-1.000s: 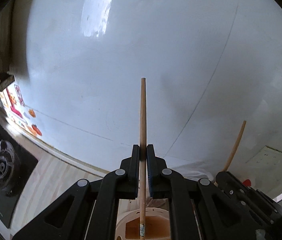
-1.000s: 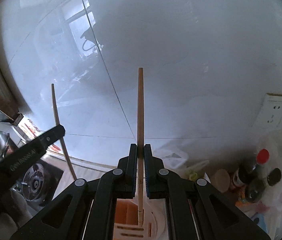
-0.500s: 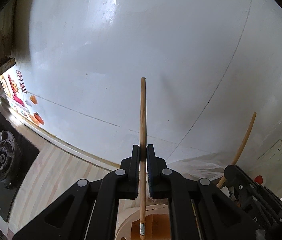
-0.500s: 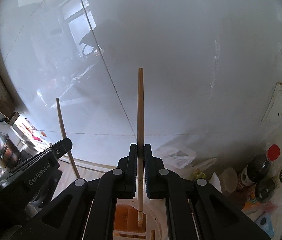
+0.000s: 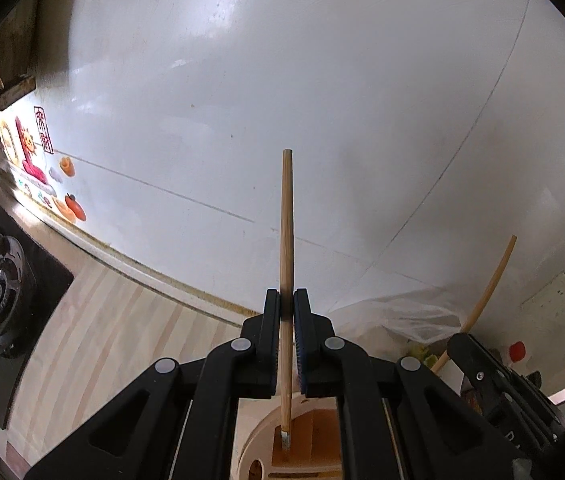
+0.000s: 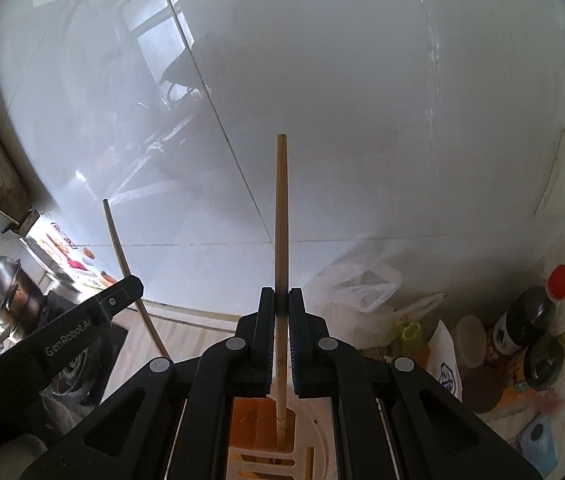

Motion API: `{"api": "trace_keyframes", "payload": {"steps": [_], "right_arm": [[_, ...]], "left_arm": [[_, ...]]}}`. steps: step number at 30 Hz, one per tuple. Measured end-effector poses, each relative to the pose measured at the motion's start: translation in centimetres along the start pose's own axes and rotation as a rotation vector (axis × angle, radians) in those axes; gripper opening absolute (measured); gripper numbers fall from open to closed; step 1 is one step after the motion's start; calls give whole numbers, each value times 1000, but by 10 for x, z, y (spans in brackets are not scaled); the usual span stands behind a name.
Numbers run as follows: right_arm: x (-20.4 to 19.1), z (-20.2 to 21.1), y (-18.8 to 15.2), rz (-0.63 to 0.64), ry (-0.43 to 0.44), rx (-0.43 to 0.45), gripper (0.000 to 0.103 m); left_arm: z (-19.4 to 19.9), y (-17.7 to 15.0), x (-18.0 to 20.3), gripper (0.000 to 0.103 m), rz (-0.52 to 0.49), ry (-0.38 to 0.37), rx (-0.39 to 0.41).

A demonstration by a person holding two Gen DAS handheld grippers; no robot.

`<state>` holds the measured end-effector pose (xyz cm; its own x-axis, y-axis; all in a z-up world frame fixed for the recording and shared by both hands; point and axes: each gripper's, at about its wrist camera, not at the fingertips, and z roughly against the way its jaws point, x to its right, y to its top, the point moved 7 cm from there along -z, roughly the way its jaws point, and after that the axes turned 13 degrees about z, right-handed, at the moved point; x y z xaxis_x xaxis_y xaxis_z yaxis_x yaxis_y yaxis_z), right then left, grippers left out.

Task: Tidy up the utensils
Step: 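Lower both chopsticks tip-first into the cream holder, then open both tools to release the chopsticks and move back to the mat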

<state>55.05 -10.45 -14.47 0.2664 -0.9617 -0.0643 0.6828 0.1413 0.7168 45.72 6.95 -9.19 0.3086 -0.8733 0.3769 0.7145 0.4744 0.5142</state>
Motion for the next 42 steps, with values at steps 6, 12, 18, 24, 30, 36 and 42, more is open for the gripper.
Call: {"api": "trace_keyframes", "payload": {"steps": [6, 12, 18, 24, 30, 36, 42], "right_arm": [[9, 4, -10, -4, 9, -17, 7], [6, 5, -16, -4, 36, -36, 7], [-2, 11, -26, 28, 72, -77, 7], [-2, 20, -41, 35, 124, -155, 34], [18, 69, -50, -30, 110, -78, 62], [42, 118, -85, -112, 68, 4, 100], [59, 123, -148, -102, -55, -90, 102]], "left_arm": [[0, -1, 2, 5, -30, -5, -34], [6, -7, 3, 5, -59, -12, -64], [14, -25, 8, 6, -116, -36, -152], [55, -20, -2, 79, -143, -16, -96], [99, -18, -31, 103, -114, 29, 10], [116, -58, -58, 103, -118, 62, 7], [95, -120, -75, 103, -191, 135, -95]]}}
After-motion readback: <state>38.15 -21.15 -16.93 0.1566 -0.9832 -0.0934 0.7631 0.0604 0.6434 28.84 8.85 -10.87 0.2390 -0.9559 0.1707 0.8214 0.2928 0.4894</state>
